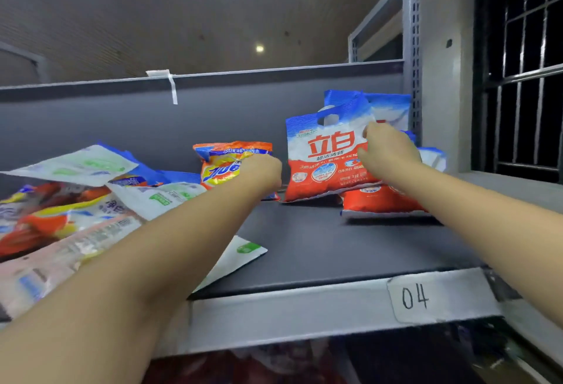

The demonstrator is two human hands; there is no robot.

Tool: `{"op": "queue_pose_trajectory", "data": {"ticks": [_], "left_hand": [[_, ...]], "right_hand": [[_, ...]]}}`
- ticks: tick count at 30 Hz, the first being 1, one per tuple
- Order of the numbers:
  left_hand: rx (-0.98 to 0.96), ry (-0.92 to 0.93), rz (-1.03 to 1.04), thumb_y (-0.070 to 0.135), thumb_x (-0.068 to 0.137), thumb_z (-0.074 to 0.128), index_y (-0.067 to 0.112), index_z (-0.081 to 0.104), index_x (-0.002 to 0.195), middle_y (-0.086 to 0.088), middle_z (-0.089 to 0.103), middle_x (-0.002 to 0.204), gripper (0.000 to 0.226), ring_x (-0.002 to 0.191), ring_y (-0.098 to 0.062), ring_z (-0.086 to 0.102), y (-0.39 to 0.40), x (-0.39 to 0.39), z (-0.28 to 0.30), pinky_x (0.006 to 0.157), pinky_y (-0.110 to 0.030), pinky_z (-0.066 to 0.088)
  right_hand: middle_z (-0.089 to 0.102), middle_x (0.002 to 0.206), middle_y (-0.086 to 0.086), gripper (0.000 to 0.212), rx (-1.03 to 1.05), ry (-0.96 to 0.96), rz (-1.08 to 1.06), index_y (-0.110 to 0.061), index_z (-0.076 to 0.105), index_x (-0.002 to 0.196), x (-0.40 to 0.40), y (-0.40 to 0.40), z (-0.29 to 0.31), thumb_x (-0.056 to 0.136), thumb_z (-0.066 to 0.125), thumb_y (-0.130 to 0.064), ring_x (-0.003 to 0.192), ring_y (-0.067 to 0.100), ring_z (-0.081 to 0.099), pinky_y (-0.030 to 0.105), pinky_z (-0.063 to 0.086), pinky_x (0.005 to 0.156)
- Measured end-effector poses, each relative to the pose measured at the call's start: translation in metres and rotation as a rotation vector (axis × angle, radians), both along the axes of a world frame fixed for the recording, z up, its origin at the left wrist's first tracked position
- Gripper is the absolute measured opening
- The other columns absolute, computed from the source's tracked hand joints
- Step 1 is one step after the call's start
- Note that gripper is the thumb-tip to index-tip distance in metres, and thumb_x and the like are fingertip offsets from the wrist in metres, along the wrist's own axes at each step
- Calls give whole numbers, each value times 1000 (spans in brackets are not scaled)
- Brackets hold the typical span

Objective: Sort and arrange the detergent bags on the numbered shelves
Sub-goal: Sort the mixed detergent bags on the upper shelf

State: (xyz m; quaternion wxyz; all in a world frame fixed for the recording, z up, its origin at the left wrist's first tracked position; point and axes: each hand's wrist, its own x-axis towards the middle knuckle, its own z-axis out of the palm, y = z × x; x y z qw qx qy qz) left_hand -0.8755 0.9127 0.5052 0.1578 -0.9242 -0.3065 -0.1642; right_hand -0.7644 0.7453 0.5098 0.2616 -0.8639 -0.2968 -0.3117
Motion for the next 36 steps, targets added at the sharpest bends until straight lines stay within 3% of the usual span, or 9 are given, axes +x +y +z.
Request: {"op": "queue_pose_trajectory", "data": {"ticks": [6, 10, 13, 20, 25, 28, 30, 33, 36], "left_hand": [[170, 82, 128, 17, 96, 40, 9, 60, 111, -9, 60, 118, 26, 109, -27, 55, 10, -89, -7, 73, -31, 33], [209, 58, 229, 17, 95, 40, 8, 61, 108, -11, 62, 115, 27, 107, -29, 56, 35, -161, 3, 72, -30, 36], [203, 25, 298, 17, 95, 39, 5, 61, 106, -12, 62, 112, 27, 103, -30, 57, 59, -216, 10, 70, -29, 36], [207, -22, 388, 34, 96, 38, 9, 63, 102, -12, 63, 109, 36, 98, -33, 57, 130, -336, 17, 72, -33, 41], [135, -29, 449, 29, 94, 40, 10, 64, 99, -9, 65, 105, 31, 82, -27, 49, 194, -400, 9, 68, -30, 41], [78, -37, 450, 32, 94, 42, 11, 66, 102, -9, 66, 105, 33, 84, -26, 53, 234, -428, -1, 69, -30, 42], [12, -45, 456, 33, 93, 43, 12, 66, 105, -8, 66, 107, 34, 92, -28, 57, 258, -440, -9, 72, -30, 44], [-65, -55, 453, 34, 94, 43, 10, 64, 113, -9, 64, 115, 36, 103, -29, 58, 286, -450, -20, 77, -32, 45], [-115, -81, 446, 36, 96, 41, 10, 59, 119, -10, 61, 122, 39, 111, -29, 56, 308, -456, -29, 83, -31, 44]], "right_hand": [[58, 119, 17, 27, -247, 38, 253, -4, 54, 115, -76, 49, -24, 90, 49, -13, 107, 35, 55, 32, 41, 75], [57, 120, 14, 30, -352, 58, 386, -7, 54, 117, -131, 92, -30, 91, 49, -20, 107, 32, 55, 29, 40, 75], [60, 115, 13, 24, -357, 34, 477, -6, 55, 110, -171, 124, -25, 89, 48, -15, 98, 30, 54, 28, 37, 71], [59, 120, 13, 32, -317, -20, 608, -8, 54, 119, -264, 198, -9, 90, 50, -22, 109, 32, 54, 31, 42, 77], [63, 92, 13, 20, -351, -43, 662, -7, 63, 92, -329, 242, 5, 89, 47, -18, 86, 30, 53, 28, 40, 64], [47, 65, -3, 26, -415, -35, 692, -28, 45, 65, -362, 264, 8, 90, 49, -25, 75, 21, 43, 27, 40, 65], [54, 72, -2, 20, -458, 0, 686, -26, 51, 68, -376, 281, 5, 88, 52, -30, 80, 22, 48, 28, 42, 71], [64, 93, 10, 23, -504, 12, 628, -7, 65, 97, -390, 306, -1, 90, 51, -24, 82, 22, 47, 25, 35, 66], [56, 84, 9, 26, -519, 26, 592, -3, 63, 106, -406, 323, -1, 90, 48, -18, 80, 23, 45, 24, 29, 50]]}}
